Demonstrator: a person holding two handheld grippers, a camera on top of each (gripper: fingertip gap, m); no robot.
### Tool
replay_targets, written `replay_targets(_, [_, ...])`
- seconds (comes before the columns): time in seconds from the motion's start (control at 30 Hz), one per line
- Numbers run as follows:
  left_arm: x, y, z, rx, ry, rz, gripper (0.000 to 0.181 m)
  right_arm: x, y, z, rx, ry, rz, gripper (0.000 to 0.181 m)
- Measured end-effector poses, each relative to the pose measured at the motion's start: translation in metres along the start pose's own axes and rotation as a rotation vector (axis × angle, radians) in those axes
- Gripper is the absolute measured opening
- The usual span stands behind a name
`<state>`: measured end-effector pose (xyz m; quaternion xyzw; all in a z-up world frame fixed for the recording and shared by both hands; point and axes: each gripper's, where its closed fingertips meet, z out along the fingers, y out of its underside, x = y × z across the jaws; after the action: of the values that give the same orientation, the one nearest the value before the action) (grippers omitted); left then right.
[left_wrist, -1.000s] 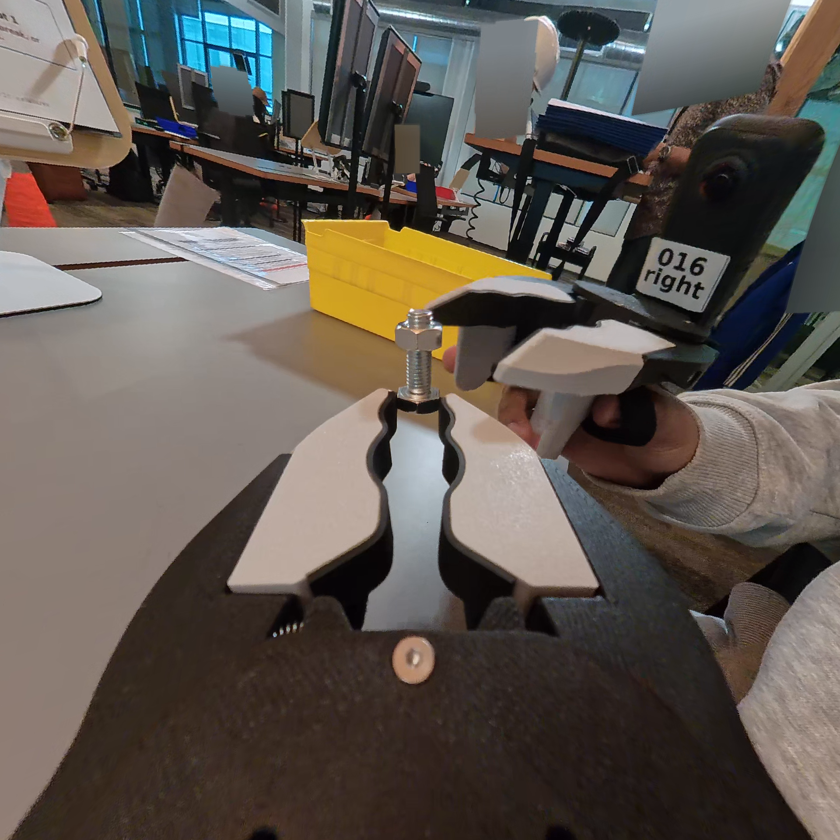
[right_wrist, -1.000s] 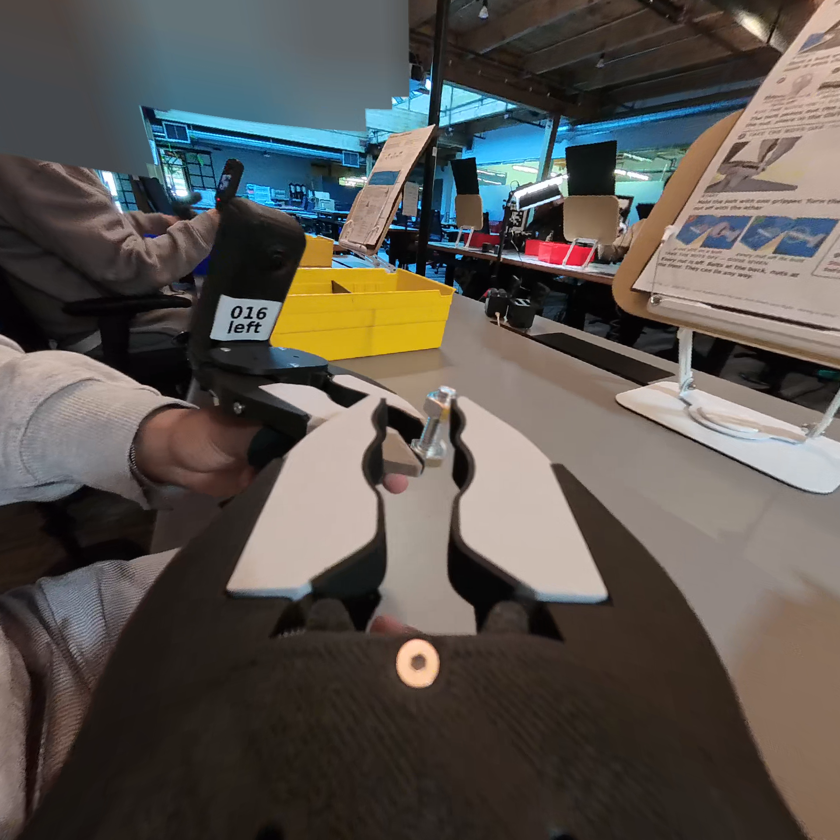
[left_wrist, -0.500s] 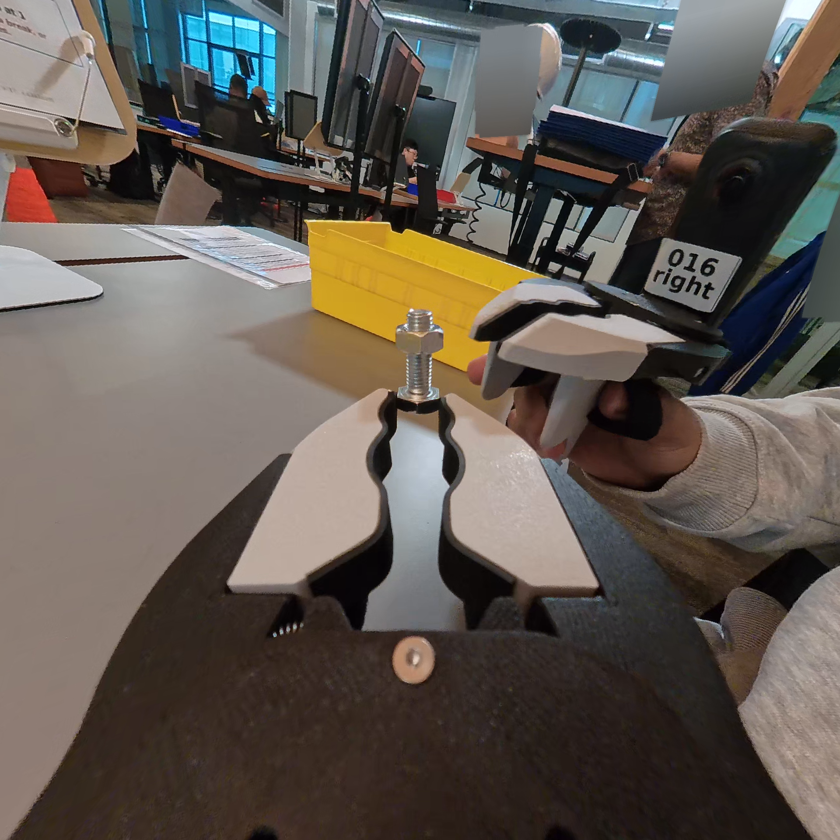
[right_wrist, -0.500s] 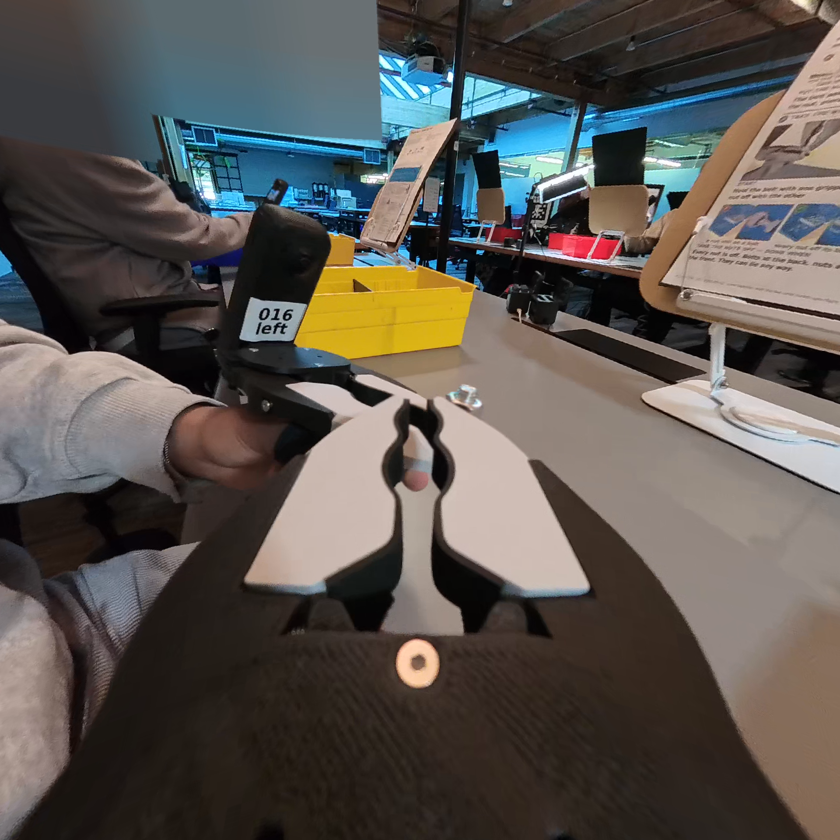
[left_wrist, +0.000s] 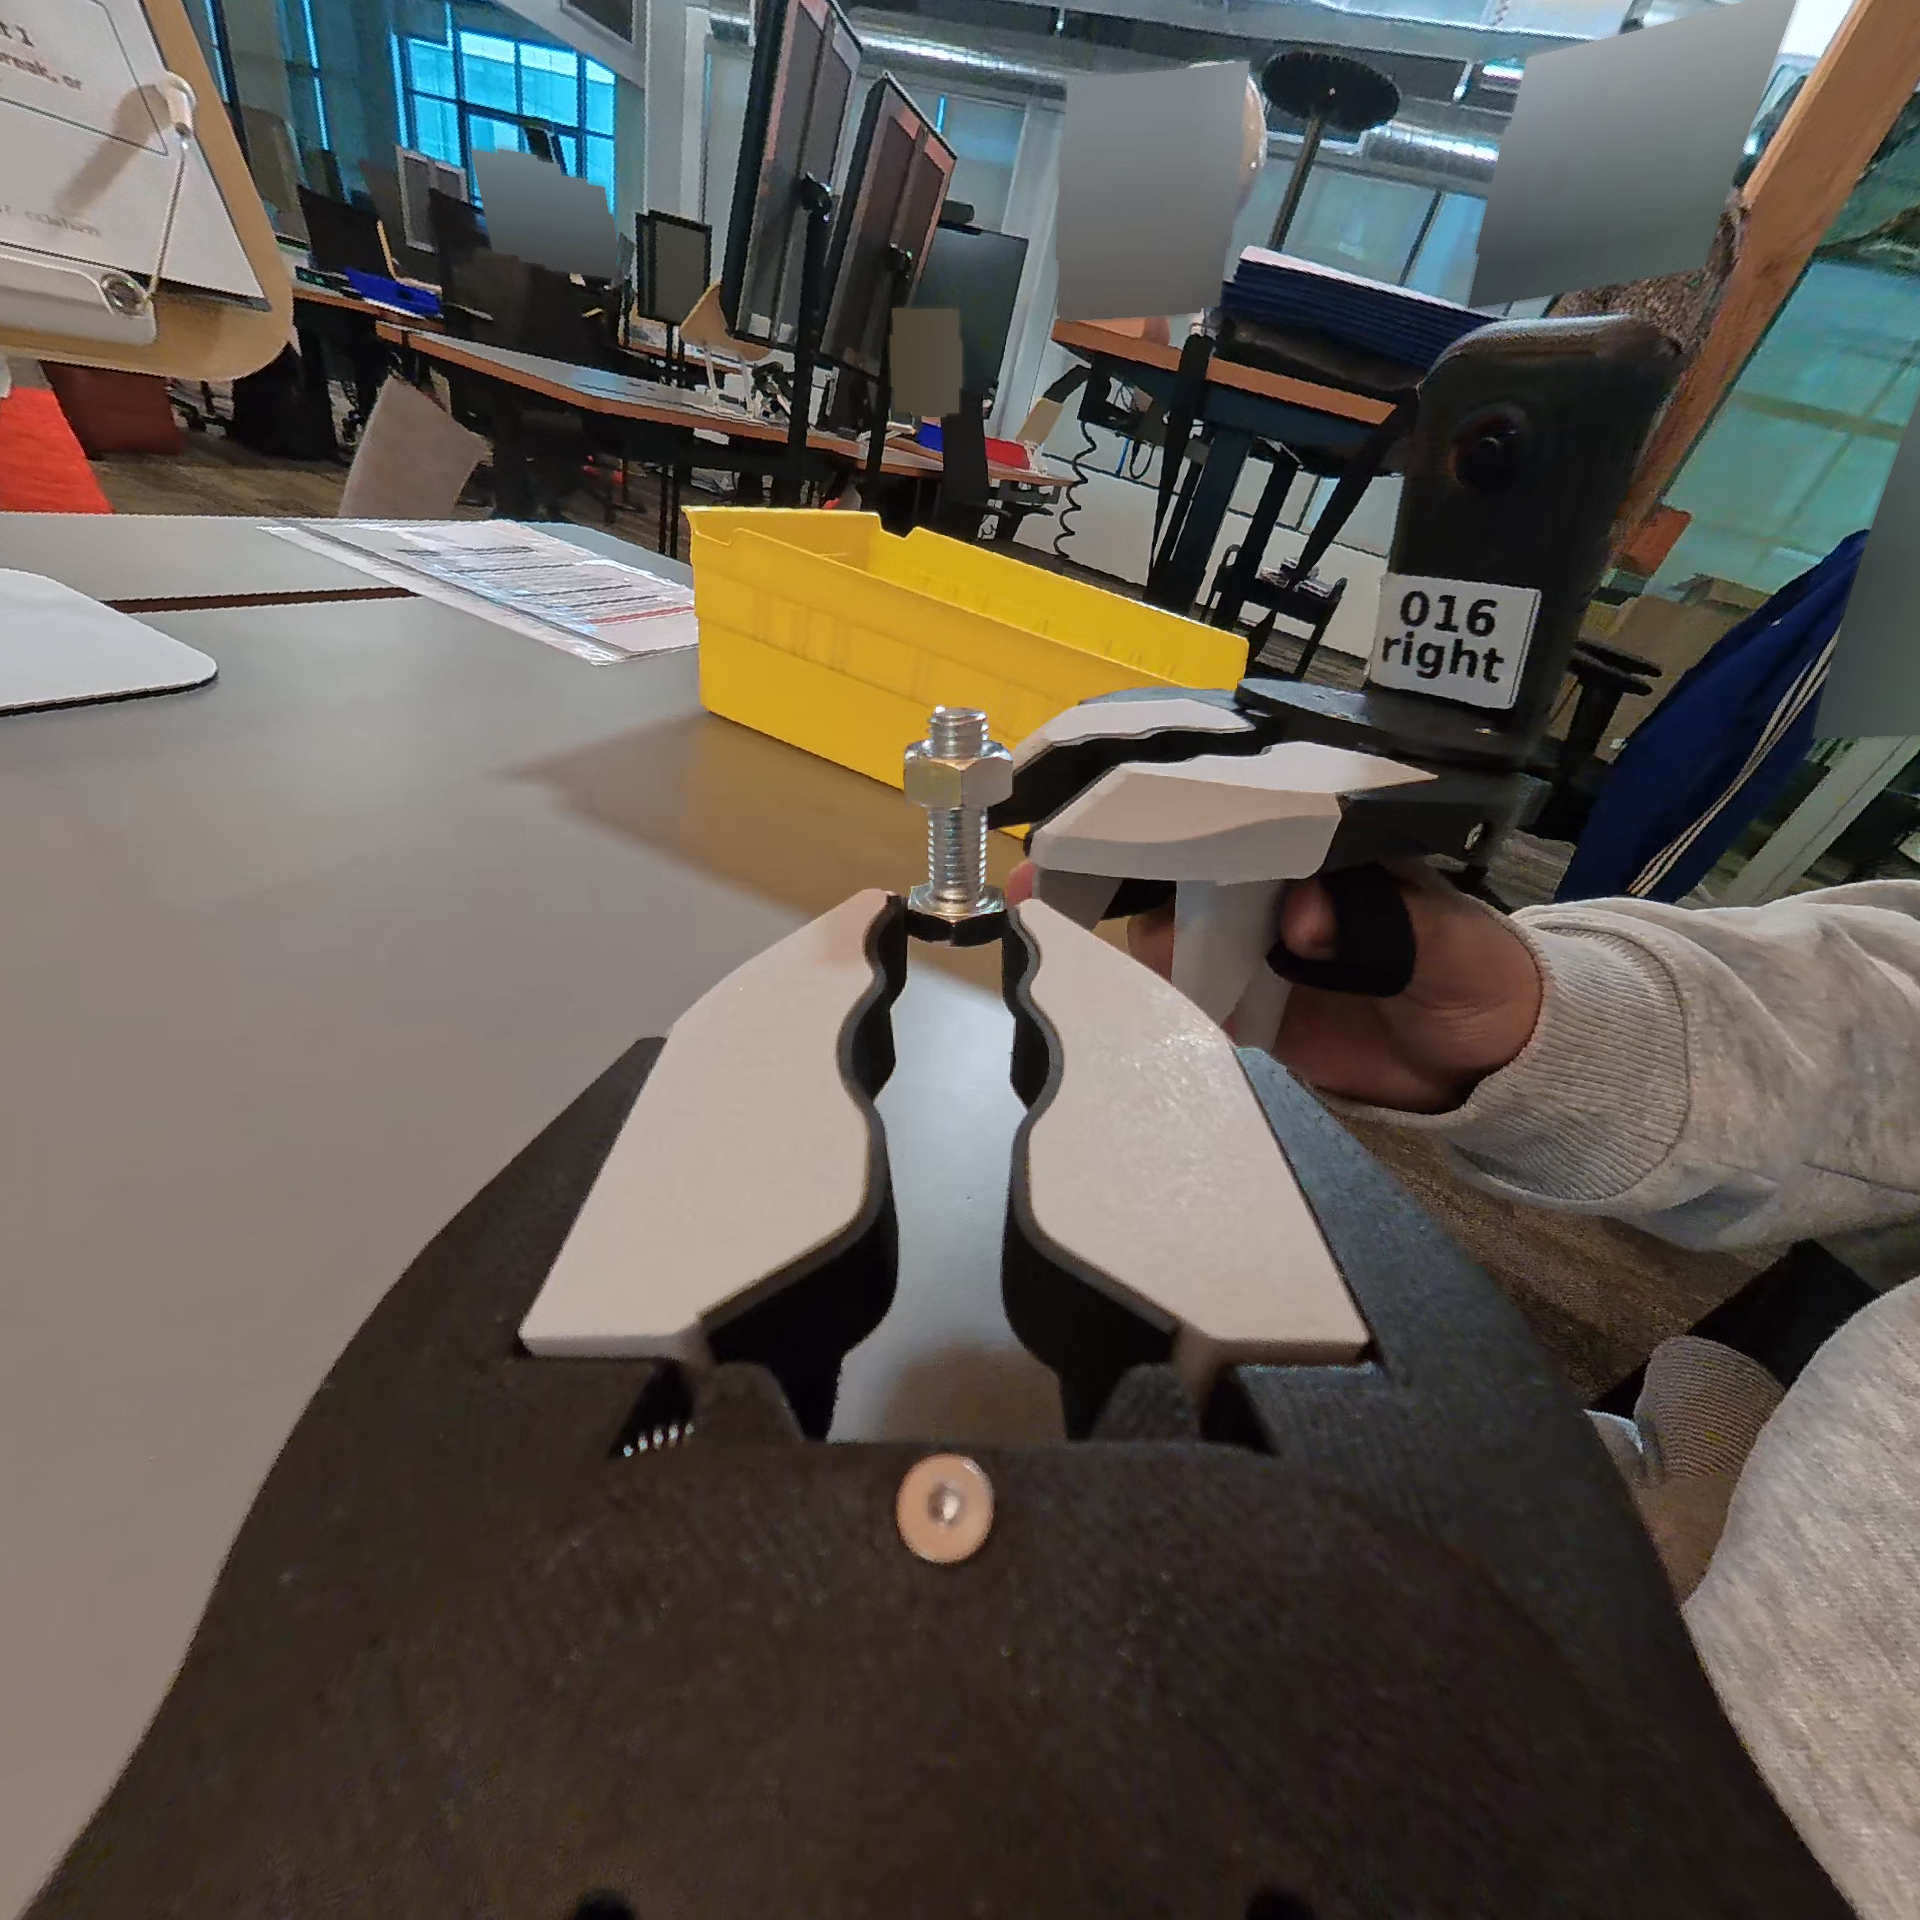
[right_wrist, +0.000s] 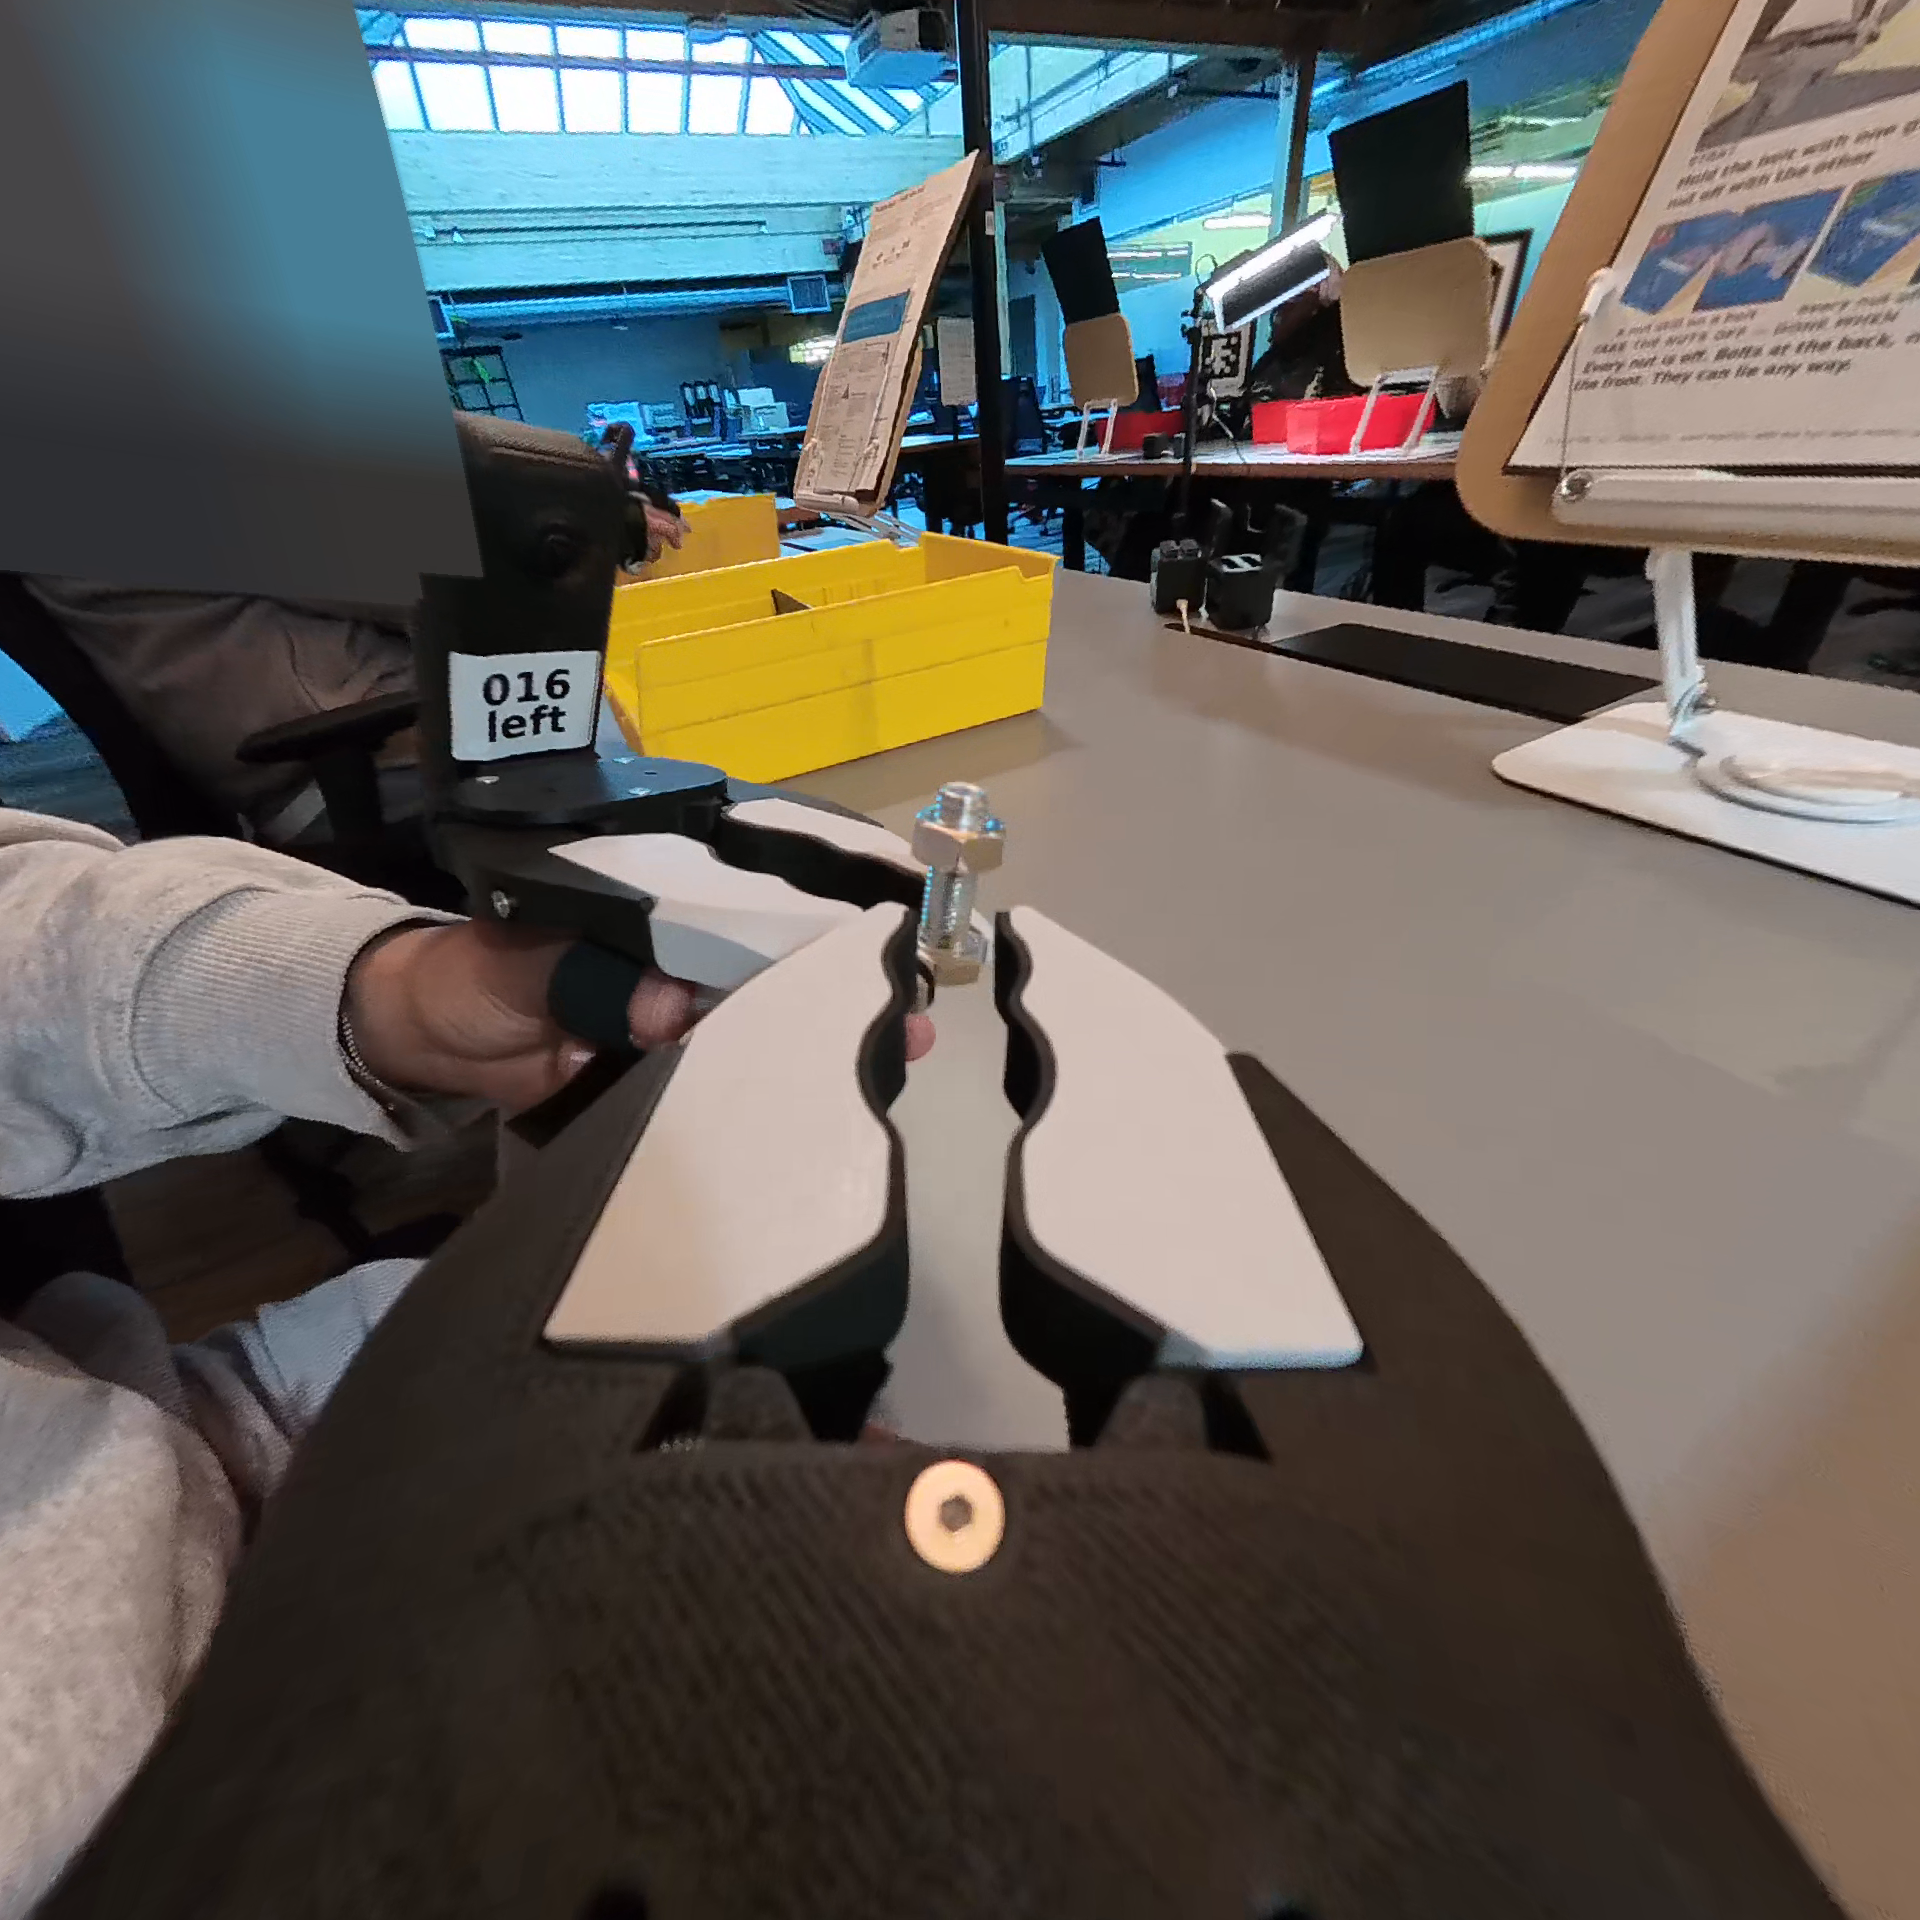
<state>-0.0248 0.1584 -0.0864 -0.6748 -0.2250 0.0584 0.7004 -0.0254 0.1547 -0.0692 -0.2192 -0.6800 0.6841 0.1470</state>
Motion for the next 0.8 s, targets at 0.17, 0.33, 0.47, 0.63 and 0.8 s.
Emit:
replay_targets(0.17, [0.0012, -0.0005, -0.0001, 0.006, 0.005, 0.003, 0.018, -0.0016, 0.0013, 0.0007, -0.003, -0.019, 0.014, 0.014])
replay_targets(0.33, [0.0015, -0.0008, -0.0003, 0.008, 0.009, 0.002, 0.018, -0.0029, -0.0003, 0.0006, 0.009, -0.035, 0.024, 0.017])
replay_targets(0.47, [0.0045, -0.0005, 0.0000, 0.007, 0.022, 0.015, 0.018, -0.0030, 0.0002, 0.0009, 0.011, -0.044, 0.043, 0.017])
replay_targets(0.63, [0.0080, 0.0001, 0.0007, 0.004, 0.042, 0.015, 0.018, -0.0055, -0.0014, 0.0008, 0.021, -0.059, 0.042, 0.017])
replay_targets(0.8, [0.0093, 0.0004, 0.0024, 0.002, 0.049, 0.018, 0.018, -0.0066, -0.0062, -0.0010, 0.042, -0.050, 0.018, 0.017])
